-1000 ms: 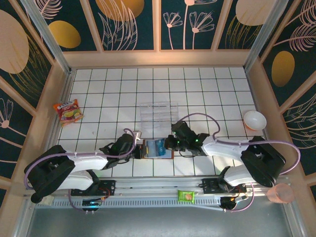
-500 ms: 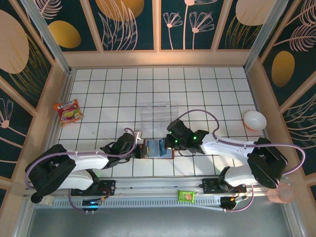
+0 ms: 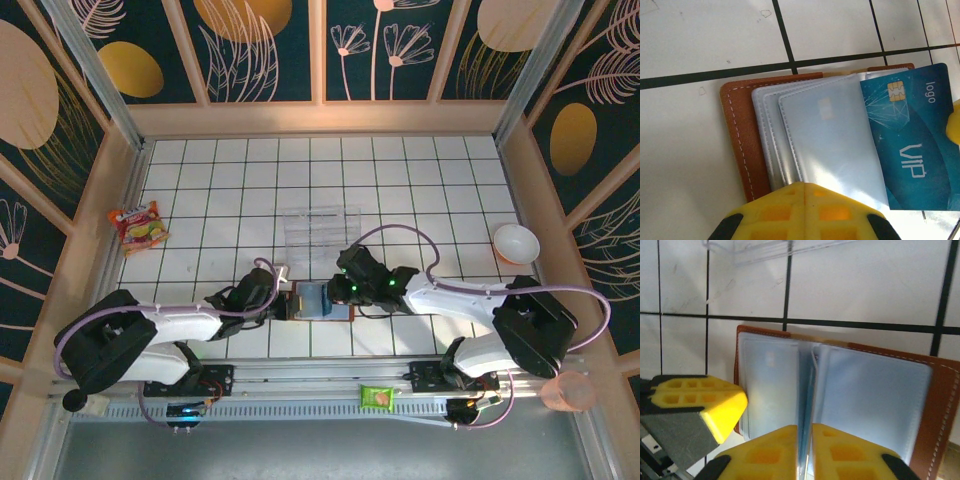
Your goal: Take the credit cards out of the card holder
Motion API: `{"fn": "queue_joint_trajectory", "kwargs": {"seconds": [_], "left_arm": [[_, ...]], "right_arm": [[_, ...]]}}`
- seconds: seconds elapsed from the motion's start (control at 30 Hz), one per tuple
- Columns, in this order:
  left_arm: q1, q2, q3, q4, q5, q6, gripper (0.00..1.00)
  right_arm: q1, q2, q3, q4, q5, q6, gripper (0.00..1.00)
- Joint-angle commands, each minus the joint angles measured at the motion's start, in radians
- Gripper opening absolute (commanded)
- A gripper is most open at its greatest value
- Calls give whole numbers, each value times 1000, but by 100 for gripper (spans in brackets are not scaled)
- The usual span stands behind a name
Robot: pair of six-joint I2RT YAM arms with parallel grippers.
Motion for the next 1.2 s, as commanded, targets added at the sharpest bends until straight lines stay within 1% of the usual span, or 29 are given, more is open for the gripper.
{"fn": "queue_joint_trajectory", "kwargs": {"seconds": [0.0, 0.1, 0.17, 0.27, 0.3, 0.33, 0.4, 0.53, 0.6, 0.73, 0.77, 0.8, 0.83, 0.9, 1.0, 1.07, 1.17], "left_arm": [[-2, 33, -2, -64, 4, 20, 0], [-2, 38, 0, -65, 4, 22, 0], [-2, 38, 1, -67, 4, 22, 0], [-2, 38, 3, -70, 3, 23, 0], [-1, 36, 3, -71, 1, 24, 0], [-2, 35, 4, -74, -1, 25, 0], [-1, 33, 6, -77, -4, 29, 0], [-1, 36, 16, -88, -7, 39, 0], [-1, 34, 23, -94, -8, 43, 0], [-1, 7, 43, -117, -7, 50, 0], [-1, -7, 51, -126, -4, 53, 8], [-1, -24, 59, -136, -4, 53, 20], [0, -40, 66, -145, -4, 54, 28], [0, -86, 80, -169, -5, 52, 42], [8, -147, 93, -195, 3, 41, 51], [23, -188, 86, -213, 3, 32, 54], [89, -243, 48, -218, 43, 13, 58]], "right_arm": [[-8, 11, -33, 50, -32, 2, 19], [-13, 21, -43, 69, -45, 2, 22], [-16, 30, -40, 66, -43, 0, 22], [-25, 27, -39, 49, -33, -11, 10], [-31, 21, -41, 43, -35, -16, 3], [-36, 10, -44, 36, -35, -25, 0], [-42, -27, -42, 8, -22, -57, 0], [-52, -123, -20, -52, -18, -193, 0], [-53, -164, 10, -90, 9, -281, 0], [-53, -170, 102, -132, 13, -495, 0], [-53, -164, 130, -136, 33, -545, 0], [-57, -156, 156, -136, 42, -601, 0], [-64, -145, 181, -145, 48, -646, 0], [-76, -119, 246, -170, 46, -769, 0], [-91, -76, 337, -208, 28, -929, 0], [-114, -36, 400, -245, -15, -1025, 0], [-144, 41, 502, -299, -60, -1152, 0]]}}
